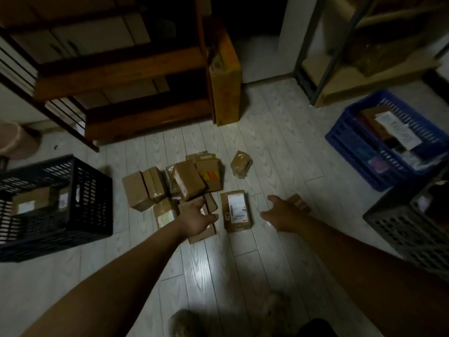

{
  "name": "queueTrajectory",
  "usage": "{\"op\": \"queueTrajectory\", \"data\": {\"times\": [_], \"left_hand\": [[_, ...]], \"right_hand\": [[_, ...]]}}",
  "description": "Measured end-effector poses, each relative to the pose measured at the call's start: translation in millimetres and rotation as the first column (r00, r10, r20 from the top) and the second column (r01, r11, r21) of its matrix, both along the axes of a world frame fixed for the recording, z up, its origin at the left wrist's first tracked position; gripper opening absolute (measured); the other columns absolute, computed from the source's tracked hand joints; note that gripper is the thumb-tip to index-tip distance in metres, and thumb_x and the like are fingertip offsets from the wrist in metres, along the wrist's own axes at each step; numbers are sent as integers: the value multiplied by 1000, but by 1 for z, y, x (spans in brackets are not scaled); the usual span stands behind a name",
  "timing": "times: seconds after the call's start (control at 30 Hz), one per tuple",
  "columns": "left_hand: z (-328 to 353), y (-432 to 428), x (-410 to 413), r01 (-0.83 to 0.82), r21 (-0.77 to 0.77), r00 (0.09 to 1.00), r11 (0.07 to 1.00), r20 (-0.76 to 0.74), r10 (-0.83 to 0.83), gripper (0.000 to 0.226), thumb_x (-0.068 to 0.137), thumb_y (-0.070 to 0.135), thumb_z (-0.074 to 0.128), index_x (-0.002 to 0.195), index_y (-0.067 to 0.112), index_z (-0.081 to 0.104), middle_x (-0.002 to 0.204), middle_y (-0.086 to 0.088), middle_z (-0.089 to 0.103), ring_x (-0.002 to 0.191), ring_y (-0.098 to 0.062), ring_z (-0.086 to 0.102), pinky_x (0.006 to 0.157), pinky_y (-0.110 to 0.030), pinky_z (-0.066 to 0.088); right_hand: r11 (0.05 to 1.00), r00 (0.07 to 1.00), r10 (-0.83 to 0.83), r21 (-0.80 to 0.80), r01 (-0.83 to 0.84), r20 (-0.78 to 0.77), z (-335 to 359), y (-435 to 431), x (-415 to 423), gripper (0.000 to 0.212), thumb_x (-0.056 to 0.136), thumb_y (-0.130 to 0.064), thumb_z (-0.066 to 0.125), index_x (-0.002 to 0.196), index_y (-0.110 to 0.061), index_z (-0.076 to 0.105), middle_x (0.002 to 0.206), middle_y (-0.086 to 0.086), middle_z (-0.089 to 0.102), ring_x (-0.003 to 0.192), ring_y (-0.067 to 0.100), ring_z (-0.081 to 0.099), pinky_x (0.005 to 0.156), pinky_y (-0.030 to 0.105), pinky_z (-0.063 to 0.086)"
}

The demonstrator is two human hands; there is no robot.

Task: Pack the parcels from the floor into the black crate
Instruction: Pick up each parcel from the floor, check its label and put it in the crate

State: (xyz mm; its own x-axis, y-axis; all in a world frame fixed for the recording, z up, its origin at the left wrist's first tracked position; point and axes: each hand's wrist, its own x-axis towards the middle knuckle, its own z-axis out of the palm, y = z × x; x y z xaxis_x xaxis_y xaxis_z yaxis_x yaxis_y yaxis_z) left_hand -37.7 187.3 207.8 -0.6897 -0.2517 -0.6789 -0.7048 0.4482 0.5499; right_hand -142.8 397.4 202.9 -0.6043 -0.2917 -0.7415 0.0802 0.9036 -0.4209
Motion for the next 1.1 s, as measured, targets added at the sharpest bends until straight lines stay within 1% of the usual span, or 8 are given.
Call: {"op": "queueTrajectory", "data": {"times": [0.23, 0.33, 0.47, 0.53, 0.63, 0.73, 0.93, 1.1], "left_hand": [[-200, 6, -24, -51, 8, 998, 999, 44, 51, 78, 88, 22, 63, 150, 12, 17, 153, -10, 29, 135, -26, 37, 93, -19, 36], [-271, 5, -31, -65, 14, 996, 998, 54, 64, 79, 89, 28, 62, 150, 13, 14, 154, -9, 26, 132, -27, 40, 66, -4, 42], [-343, 5, -41, -128, 61, 992, 990, 18, 127, 88, 84, 42, 66, 150, 13, 17, 153, -6, 31, 134, -26, 39, 100, -28, 36], [-366, 6, -47, -171, 124, 985, 977, 19, 170, 71, 85, 37, 66, 143, 13, 33, 144, -6, 45, 122, -23, 50, 99, -30, 37], [-379, 12, -50, -183, 225, 983, 957, 14, 184, 35, 90, 23, 60, 124, 18, 50, 120, -9, 63, 90, -16, 60, 77, -28, 49], [-379, 16, -49, -237, 256, 969, 937, -5, 247, 47, 89, 11, 59, 133, 17, 44, 119, -9, 63, 99, -24, 62, 66, -24, 50], [-348, 11, -42, -280, 334, 918, 900, -181, 353, 62, 91, 8, 55, 135, 43, 27, 115, 0, 57, 97, -24, 58, 76, -38, 50], [-321, 1, -50, -267, 379, 812, 886, -407, 418, 59, 89, 11, 58, 136, 39, 35, 106, 1, 64, 88, -26, 57, 78, -45, 50]], "right_hand": [[994, 998, -50, -100, 46, -38, -185, -24, -13, 67, 96, -28, 55, 150, -12, 19, 149, 13, 38, 132, 29, 43, 90, 27, 38], [994, 998, -26, -104, 21, -55, -254, -33, -14, 66, 94, -25, 57, 148, -8, 22, 147, 14, 41, 131, 29, 44, 98, 32, 39], [992, 997, -19, -127, 10, -70, -327, -42, -22, 65, 92, -23, 60, 145, -9, 25, 141, 11, 49, 123, 27, 53, 95, 34, 45], [987, 997, -21, -159, 10, -72, -351, -45, -28, 57, 91, -22, 60, 140, -12, 33, 137, 8, 53, 120, 24, 55, 95, 34, 46], [978, 997, 2, -210, -18, -80, -370, -49, -25, 44, 90, -13, 59, 132, -16, 47, 130, 4, 59, 109, 17, 58, 91, 29, 45], [971, 993, -67, -235, 41, -101, -373, -50, -16, 52, 87, -13, 61, 135, -21, 42, 128, 1, 59, 110, 18, 59, 93, 34, 48], [890, 968, -214, -435, 139, -128, -339, -55, -12, 56, 91, -11, 55, 140, -27, 35, 130, -1, 57, 111, 17, 57, 89, 28, 45], [807, 922, -291, -584, 94, -255, -309, -72, -20, 59, 92, -8, 51, 142, -33, 31, 131, -8, 55, 115, 11, 54, 87, 24, 41]]}}
